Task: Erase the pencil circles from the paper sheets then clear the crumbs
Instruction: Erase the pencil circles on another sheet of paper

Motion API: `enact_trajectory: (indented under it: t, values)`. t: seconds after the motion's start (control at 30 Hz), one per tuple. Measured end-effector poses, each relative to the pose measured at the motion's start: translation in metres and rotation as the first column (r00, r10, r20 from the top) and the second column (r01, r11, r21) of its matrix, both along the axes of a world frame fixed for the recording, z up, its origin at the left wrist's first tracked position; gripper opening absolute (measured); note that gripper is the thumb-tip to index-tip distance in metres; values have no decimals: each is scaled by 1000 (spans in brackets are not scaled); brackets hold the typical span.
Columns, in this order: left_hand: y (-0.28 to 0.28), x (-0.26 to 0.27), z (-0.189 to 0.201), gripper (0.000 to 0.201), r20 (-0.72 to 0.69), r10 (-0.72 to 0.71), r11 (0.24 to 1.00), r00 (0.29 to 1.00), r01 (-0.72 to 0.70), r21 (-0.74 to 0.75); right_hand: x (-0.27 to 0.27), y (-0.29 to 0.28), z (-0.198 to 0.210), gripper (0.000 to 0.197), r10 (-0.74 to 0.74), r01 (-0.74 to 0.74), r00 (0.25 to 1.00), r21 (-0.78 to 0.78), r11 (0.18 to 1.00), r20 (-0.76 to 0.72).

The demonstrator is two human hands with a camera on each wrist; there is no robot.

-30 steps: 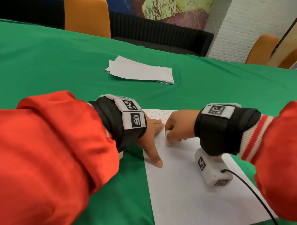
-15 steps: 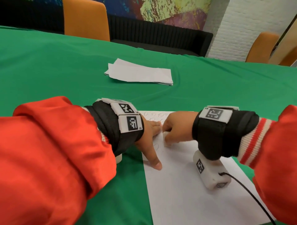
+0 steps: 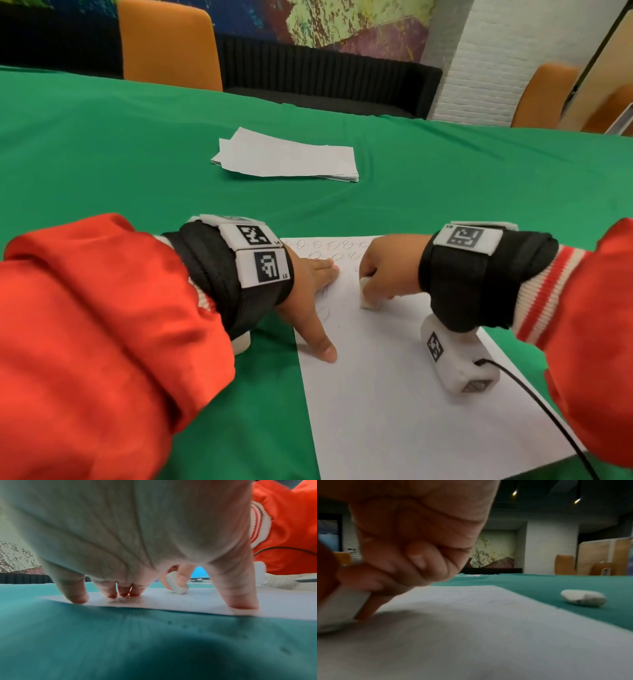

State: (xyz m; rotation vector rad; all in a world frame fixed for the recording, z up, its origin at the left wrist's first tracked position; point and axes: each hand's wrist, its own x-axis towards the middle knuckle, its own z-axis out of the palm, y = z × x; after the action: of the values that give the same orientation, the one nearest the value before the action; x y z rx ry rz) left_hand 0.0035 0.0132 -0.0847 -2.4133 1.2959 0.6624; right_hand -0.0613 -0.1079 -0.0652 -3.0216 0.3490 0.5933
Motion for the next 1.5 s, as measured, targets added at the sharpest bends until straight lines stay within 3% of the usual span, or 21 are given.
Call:
enact_trajectory:
  t: [0.07, 0.23, 0.37, 0.53, 0.67, 0.8, 0.87, 0.9, 0.97, 1.03, 1.1, 1.17, 1.33, 1.5]
  values:
    - [0, -1, 1, 118, 0, 0, 1000, 1000, 0, 3, 1, -5, 1, 13, -33, 33, 999, -5, 999, 31]
    - [1, 0, 0, 119, -2, 4, 1000, 1000, -4, 0, -7, 7, -2, 11, 54, -53, 998, 13, 998, -31]
    - [-1, -1, 1, 118, -1, -3, 1000, 1000, 3, -3, -2, -8, 1, 14, -60, 60, 998, -5, 998, 33]
    - [-1, -1, 0, 118, 3, -7, 1000, 1000, 7, -7, -7, 5, -3, 18, 63, -63, 998, -4, 998, -14]
    - [0, -2, 1, 117, 11, -14, 999, 1000, 15, -31, -9, -2, -1, 11, 20, -20, 1000, 2, 1000, -10]
    - [1, -1, 4, 115, 16, -15, 997, 1000, 16, -81, -14, -17, 2, 11, -187, 141, 970, 264, 954, 157]
    - [1, -1, 7, 112, 15, -15, 994, 1000, 16, -111, -17, -25, 6, 13, -327, 189, 918, 479, 857, 223]
    - [1, -1, 8, 110, 16, -13, 991, 1000, 15, -131, -20, -28, 8, 13, -412, 206, 883, 602, 771, 226]
    - [1, -1, 10, 105, 21, -4, 984, 1000, 8, -177, -26, -32, 11, 15, -594, 212, 790, 843, 494, 149]
    - [3, -2, 13, 98, 29, 4, 973, 1000, 2, -232, -32, -33, 12, 18, -714, 146, 700, 973, 179, 26]
    - [6, -3, 16, 91, 31, -1, 963, 1000, 10, -271, -39, -31, 11, 19, -757, 82, 651, 997, -3, -56]
    - [9, -5, 18, 87, 34, -11, 953, 999, 21, -302, -44, -26, 10, 20, -764, 56, 639, 996, -72, -91]
    - [17, -14, 22, 77, 56, -39, 951, 998, 54, -304, -49, -10, 1, 24, -750, 37, 647, 988, -149, -137]
    - [16, -22, 17, 100, 171, 48, 987, 984, -20, -159, -45, 1, -8, 32, -749, 42, 634, 976, -211, -190]
